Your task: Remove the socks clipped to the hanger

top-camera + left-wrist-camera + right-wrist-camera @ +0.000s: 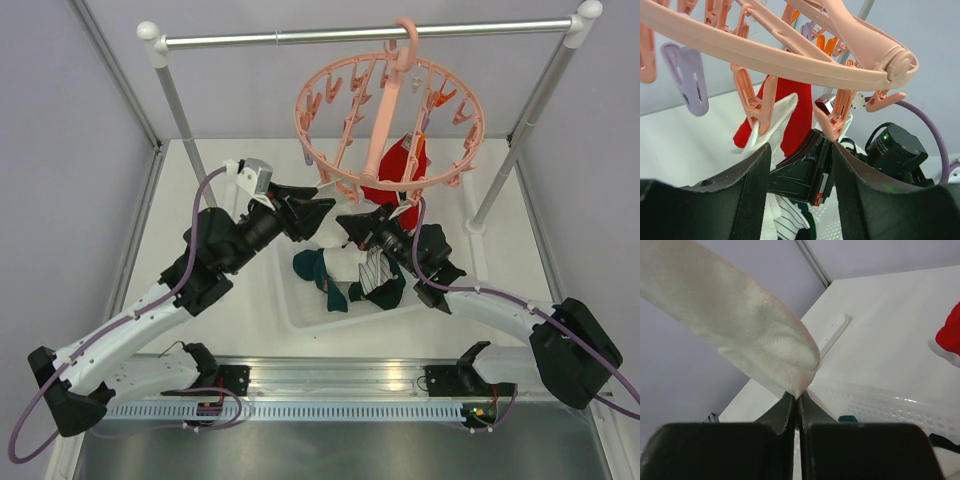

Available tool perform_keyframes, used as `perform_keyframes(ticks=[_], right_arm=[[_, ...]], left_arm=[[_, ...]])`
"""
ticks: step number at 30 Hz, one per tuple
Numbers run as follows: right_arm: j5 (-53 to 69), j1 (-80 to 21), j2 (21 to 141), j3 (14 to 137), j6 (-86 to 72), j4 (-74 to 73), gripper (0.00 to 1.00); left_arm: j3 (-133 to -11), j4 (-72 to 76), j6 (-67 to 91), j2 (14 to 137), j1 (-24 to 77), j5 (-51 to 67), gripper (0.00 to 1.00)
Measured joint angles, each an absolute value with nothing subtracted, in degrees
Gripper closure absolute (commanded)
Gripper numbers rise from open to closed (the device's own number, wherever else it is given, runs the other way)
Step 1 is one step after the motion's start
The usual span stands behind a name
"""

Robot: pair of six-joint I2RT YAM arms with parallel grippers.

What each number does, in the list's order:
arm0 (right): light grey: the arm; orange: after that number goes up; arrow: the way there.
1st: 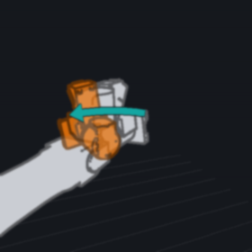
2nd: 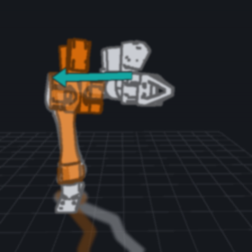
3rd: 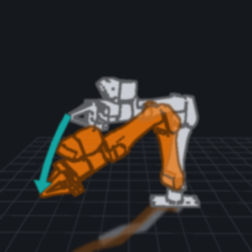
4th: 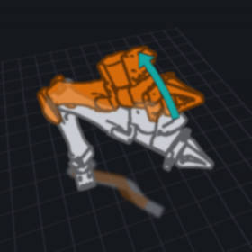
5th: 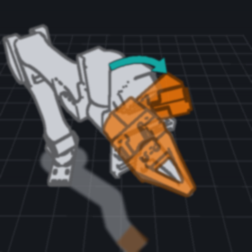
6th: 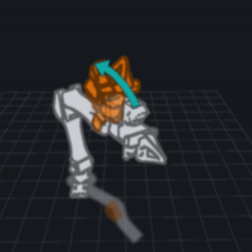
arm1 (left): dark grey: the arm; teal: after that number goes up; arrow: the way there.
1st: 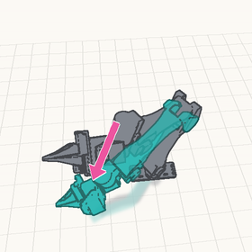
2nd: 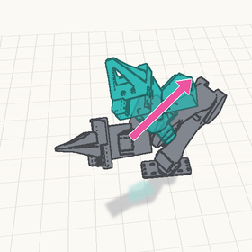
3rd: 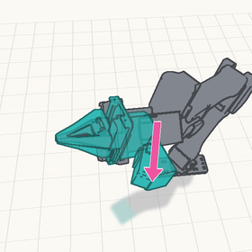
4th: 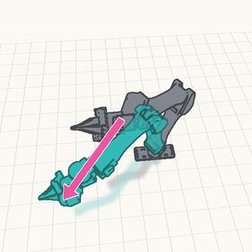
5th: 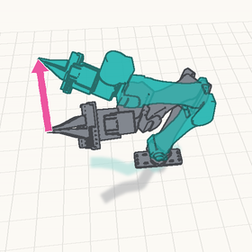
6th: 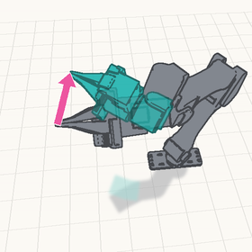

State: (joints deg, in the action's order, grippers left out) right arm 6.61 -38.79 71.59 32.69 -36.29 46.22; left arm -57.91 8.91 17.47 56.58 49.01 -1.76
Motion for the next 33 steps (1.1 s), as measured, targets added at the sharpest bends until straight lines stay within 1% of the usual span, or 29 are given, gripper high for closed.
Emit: perform_keyframes(ticks=[5, 9, 11, 17, 29, 33], right_arm=[[6.61, -38.79, 71.00, 31.83, -36.01, 44.77, 0.99], [6.63, -38.79, 70.46, 31.70, -35.75, 43.90, 0.99], [6.66, -38.79, 70.04, 31.64, -35.68, 43.62, 0.99], [6.63, -38.79, 68.36, 31.62, -35.24, 42.00, 0.99], [6.61, -38.79, 65.43, 31.62, -34.04, 38.96, 0.99], [6.63, -38.79, 65.41, 31.62, -33.87, 38.48, 0.99]], left_arm=[[-56.23, 7.75, 16.69, 52.60, 49.01, -4.99, 0.46], [-55.86, 7.46, 15.92, 52.23, 49.01, -7.44, 0.45], [-55.88, 7.57, 15.31, 53.01, 49.01, -7.90, 0.45], [-56.66, 7.77, 13.23, 57.78, 48.99, -9.50, 0.39], [-61.95, 10.76, 10.04, 62.57, 47.92, -9.82, 0.37], [-62.22, 12.36, 9.72, 63.20, 46.87, -8.23, 0.37]])
